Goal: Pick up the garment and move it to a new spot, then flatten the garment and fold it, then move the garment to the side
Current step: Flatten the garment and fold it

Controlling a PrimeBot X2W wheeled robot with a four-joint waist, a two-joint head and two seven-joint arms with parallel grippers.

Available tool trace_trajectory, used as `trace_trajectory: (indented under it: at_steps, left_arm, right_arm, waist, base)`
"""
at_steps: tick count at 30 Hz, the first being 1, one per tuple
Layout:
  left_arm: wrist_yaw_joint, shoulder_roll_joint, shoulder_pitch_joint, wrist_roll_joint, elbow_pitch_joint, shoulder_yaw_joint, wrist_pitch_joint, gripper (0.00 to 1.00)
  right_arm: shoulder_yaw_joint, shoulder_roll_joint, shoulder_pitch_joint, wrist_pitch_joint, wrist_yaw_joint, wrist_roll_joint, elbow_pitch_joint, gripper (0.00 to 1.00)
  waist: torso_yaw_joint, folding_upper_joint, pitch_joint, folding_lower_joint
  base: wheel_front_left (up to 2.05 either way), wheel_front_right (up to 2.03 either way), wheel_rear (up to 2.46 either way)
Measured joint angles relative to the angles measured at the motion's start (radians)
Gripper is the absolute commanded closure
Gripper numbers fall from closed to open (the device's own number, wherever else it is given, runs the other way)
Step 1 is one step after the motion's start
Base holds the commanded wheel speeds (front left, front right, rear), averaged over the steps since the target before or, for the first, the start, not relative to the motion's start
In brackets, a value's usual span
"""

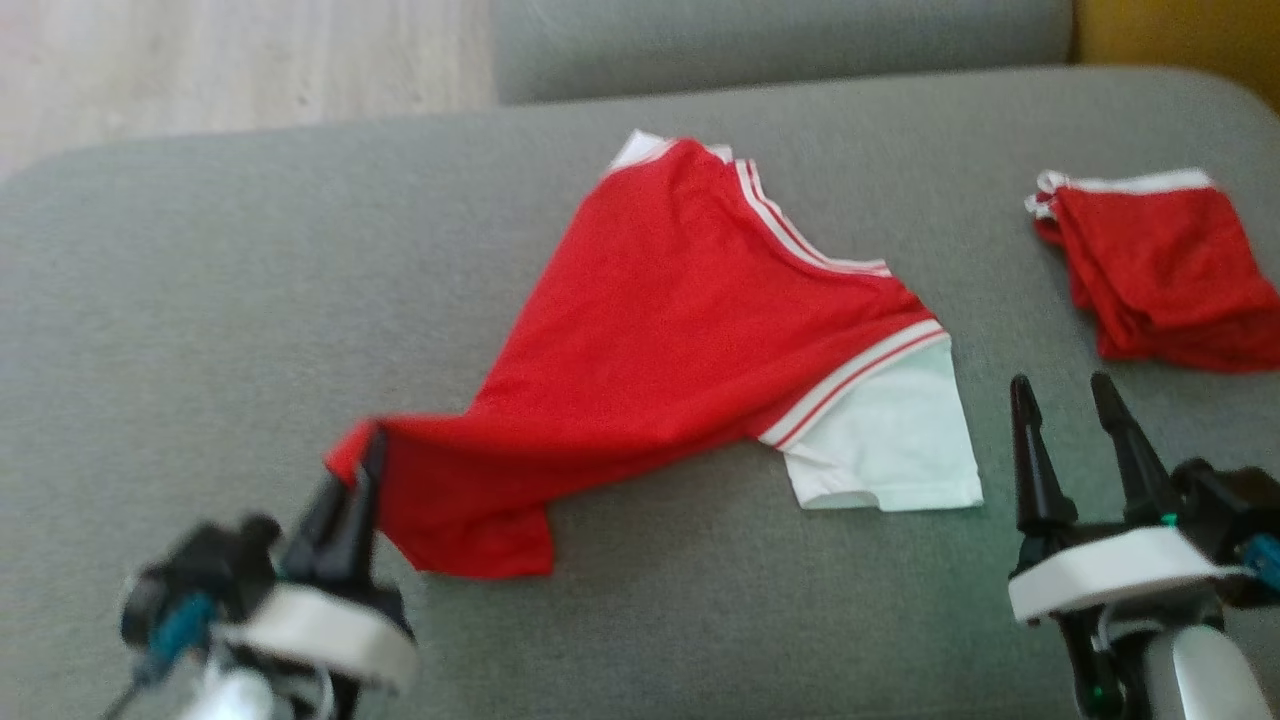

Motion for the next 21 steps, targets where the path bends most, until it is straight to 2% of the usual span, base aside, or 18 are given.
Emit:
trace_trajectory:
  at_steps: [9,10,11,12,17,21]
  left_arm:
    - [-0.093,-0.122,-0.29,-0.058,0.411,0.059,-0.062,1.0]
    - [-0.099,-0.133,-0.312,-0.058,0.452,0.06,-0.073,0.85]
    - [-0.109,-0.143,-0.33,-0.058,0.492,0.062,-0.082,0.46]
    - [-0.117,-0.151,-0.345,-0.058,0.525,0.062,-0.092,0.0]
    - [-0.138,-0.185,-0.373,-0.055,0.604,0.062,-0.123,0.0]
    - [-0.154,-0.188,-0.371,-0.035,0.619,0.058,-0.141,0.0]
  right_arm:
    - [-0.008,0.0,-0.072,0.016,0.0,-0.026,-0.024,0.0]
    - [-0.008,0.0,-0.076,0.017,0.0,-0.026,-0.024,0.0]
    - [-0.008,0.0,-0.078,0.017,0.0,-0.026,-0.024,0.0]
    - [-0.008,0.0,-0.079,0.017,0.0,-0.026,-0.024,0.0]
    - [-0.018,0.0,-0.079,0.017,0.0,-0.026,-0.023,0.0]
    - [-0.018,0.0,-0.079,0.017,0.0,-0.026,-0.016,0.0]
  waist:
    - [-0.055,0.0,0.11,0.0002]
    - [-0.059,0.0,0.119,0.0003]
    - [-0.063,0.0,0.127,0.0003]
    - [-0.066,0.0,0.133,0.0003]
    - [-0.06,0.0,0.137,0.0002]
    - [-0.04,0.0,0.12,0.0001]
  base:
    - [0.0,0.0,0.0]
    - [0.0,0.0,0.0]
    - [0.0,0.0,0.0]
    - [0.0,0.0,0.0]
    - [0.0,0.0,0.0]
    - [0.0,0.0,0.0]
